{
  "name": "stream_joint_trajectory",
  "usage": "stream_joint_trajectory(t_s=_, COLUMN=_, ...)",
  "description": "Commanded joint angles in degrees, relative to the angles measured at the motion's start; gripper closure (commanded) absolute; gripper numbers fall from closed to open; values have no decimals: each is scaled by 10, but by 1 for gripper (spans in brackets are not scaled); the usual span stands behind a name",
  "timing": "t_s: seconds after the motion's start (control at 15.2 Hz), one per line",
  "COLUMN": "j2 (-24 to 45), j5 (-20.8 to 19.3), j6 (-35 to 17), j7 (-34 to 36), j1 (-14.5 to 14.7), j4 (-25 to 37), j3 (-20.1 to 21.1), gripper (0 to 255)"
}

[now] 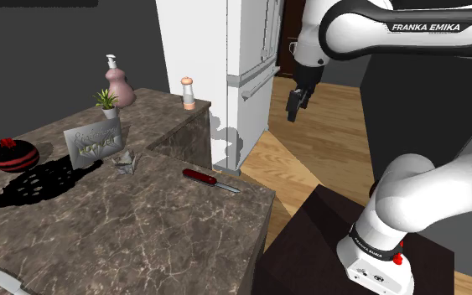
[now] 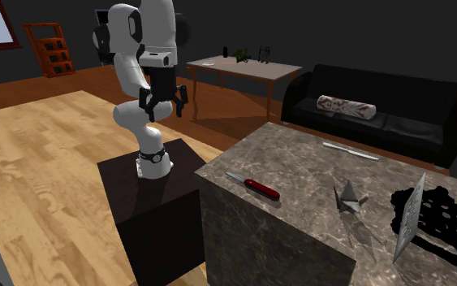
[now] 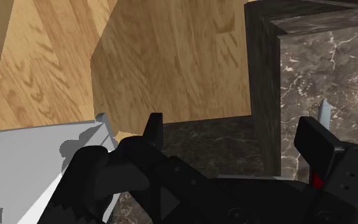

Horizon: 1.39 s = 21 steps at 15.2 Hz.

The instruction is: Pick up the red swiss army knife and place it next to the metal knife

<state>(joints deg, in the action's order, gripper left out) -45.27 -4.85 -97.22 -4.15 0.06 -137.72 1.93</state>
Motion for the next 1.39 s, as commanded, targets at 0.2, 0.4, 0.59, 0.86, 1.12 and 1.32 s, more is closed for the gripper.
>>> stream_joint_trajectory(t_s=0.2, j2=37, j5=16, j6=-45, j7=23, j1=10, j4=-13, j3=18, gripper=0)
stream_joint_trajectory(t_s=0.4, j2=79, j5=29, j6=-90, j7=45, j1=19, j4=-19, j3=36, gripper=0)
stream_joint_trajectory(t_s=0.59, j2=126, j5=41, j6=-135, j7=66, j1=27, j4=-19, j3=54, gripper=0)
stream_joint_trajectory(t_s=0.86, j2=197, j5=51, j6=-192, j7=94, j1=36, j4=-8, j3=79, gripper=0)
stream_joint_trajectory(t_s=1.12, j2=273, j5=55, j6=-244, j7=122, j1=43, j4=14, j3=102, gripper=0)
stream_joint_trajectory(t_s=1.32, j2=334, j5=51, j6=-278, j7=145, j1=48, j4=37, j3=119, gripper=0)
